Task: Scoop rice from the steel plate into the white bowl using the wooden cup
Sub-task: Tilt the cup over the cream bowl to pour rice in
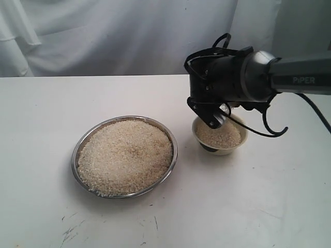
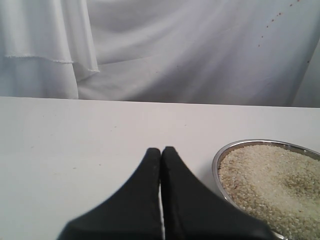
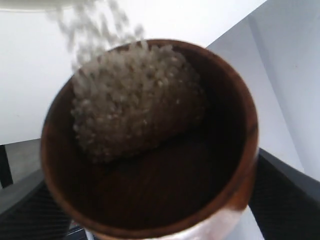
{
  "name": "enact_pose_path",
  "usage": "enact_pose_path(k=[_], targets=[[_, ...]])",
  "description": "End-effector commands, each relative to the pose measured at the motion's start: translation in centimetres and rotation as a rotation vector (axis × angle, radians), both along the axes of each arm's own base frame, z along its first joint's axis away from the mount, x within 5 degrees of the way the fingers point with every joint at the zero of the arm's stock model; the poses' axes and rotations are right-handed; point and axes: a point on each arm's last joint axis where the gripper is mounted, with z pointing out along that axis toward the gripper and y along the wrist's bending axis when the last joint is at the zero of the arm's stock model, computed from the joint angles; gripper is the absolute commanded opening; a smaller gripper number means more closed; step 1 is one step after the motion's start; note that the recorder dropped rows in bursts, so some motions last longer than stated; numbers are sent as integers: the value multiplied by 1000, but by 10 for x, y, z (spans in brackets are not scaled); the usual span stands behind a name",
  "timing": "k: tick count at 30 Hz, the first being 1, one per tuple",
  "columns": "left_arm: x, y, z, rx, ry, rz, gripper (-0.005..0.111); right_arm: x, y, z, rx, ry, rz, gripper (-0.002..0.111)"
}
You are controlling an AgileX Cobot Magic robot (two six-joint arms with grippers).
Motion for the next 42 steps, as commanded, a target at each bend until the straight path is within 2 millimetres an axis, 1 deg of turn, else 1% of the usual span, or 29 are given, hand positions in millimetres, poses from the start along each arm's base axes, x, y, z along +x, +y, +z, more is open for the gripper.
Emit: enact_pose_path(k=[1, 21, 24, 31, 37, 40, 42], targets=[[0, 0, -1, 0, -5, -4, 0, 0, 3, 3, -11, -29, 46, 0], [0, 0, -1, 0, -5, -4, 0, 0, 4, 4, -6, -44, 48, 0], [0, 0, -1, 0, -5, -4, 0, -1, 3, 3, 35, -44, 7, 0], [0, 0, -1, 0, -5, -4, 0, -8, -1, -4, 103, 27, -94, 0], [0, 0, -1, 0, -5, -4, 0, -13, -12, -10, 198, 106, -247, 0], [0, 0, -1, 0, -5, -4, 0, -14, -19, -3, 265, 129, -299, 0], [0, 0, -1, 0, -5, -4, 0, -15, -22, 5, 350, 146, -321, 0]])
